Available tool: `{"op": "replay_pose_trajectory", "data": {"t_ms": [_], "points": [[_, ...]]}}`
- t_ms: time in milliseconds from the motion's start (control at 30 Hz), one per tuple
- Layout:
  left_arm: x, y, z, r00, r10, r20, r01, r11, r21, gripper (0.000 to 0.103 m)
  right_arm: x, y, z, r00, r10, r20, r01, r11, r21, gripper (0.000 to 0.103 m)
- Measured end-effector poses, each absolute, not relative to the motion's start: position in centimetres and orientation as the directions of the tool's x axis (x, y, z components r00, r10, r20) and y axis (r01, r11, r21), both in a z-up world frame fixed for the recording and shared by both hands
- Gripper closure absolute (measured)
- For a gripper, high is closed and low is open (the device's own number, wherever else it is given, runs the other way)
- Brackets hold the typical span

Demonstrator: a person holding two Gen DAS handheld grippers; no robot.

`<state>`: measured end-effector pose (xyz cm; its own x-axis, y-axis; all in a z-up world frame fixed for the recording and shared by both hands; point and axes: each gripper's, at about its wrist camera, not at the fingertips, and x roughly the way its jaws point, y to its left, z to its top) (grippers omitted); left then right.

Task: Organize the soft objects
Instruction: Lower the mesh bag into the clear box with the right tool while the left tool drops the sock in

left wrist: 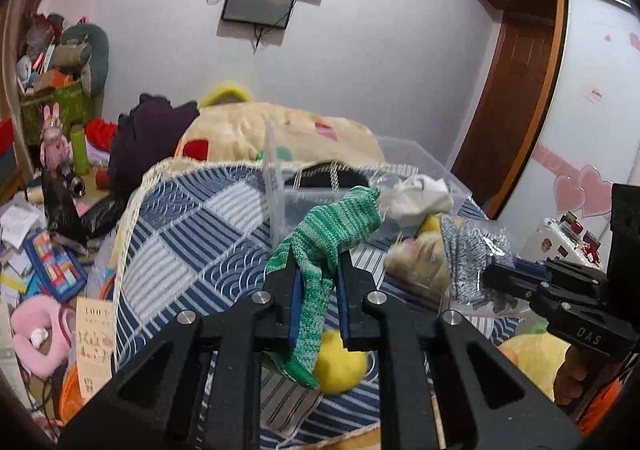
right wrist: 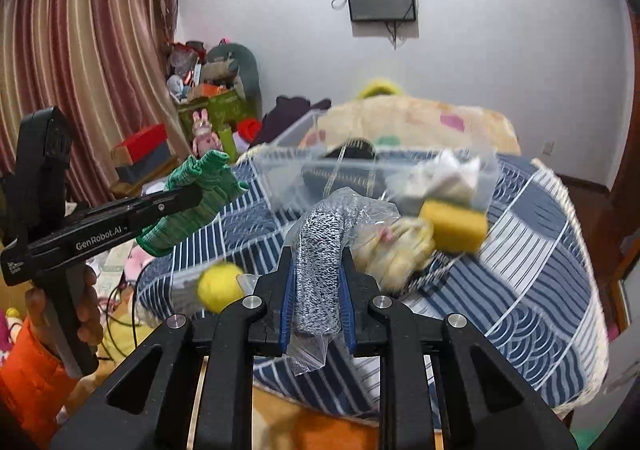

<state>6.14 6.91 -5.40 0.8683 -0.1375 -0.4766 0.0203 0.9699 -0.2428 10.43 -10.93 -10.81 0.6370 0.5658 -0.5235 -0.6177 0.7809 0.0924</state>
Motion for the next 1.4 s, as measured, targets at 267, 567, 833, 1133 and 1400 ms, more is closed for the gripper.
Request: {"op": "replay_pose_trajectory", "data": {"t_ms": [267, 567, 833, 1133, 1400], "points": [[7.9, 6.2, -2.2, 0.902, -0.125, -0.413, 0.041, 0.977, -0.207, 0.089, 12.7, -11.9, -7.7, 0.713, 0.540, -0.448, -0.575, 0.816, 0.068, 0.085], [12.1, 6.4, -0.7, 0.908, -0.132, -0.398, 0.057, 0.979, -0.194, 0.089, 16.7, -11.8, -5.6, 0.775, 0.475, -0.418, -0.520, 0.854, 0.007, 0.085], [16.4, 5.1, -1.2, 0.889, -0.140, -0.436, 0.083, 0.986, -0.147, 0.089, 19.9, -10.0, -5.7, 0.780, 0.443, -0.441, -0.505, 0.863, -0.026, 0.085], [20.8, 3.6, -3.7, 0.843, -0.158, -0.515, 0.104, 0.986, -0.133, 0.089, 22.8, -8.2, -8.2, 0.740, 0.420, -0.525, -0.511, 0.859, -0.032, 0.085], [23.0, 2.8, -5.4, 0.809, -0.153, -0.567, 0.118, 0.988, -0.099, 0.089, 24.3, -7.1, -9.7, 0.698, 0.406, -0.590, -0.526, 0.849, -0.038, 0.085]]}}
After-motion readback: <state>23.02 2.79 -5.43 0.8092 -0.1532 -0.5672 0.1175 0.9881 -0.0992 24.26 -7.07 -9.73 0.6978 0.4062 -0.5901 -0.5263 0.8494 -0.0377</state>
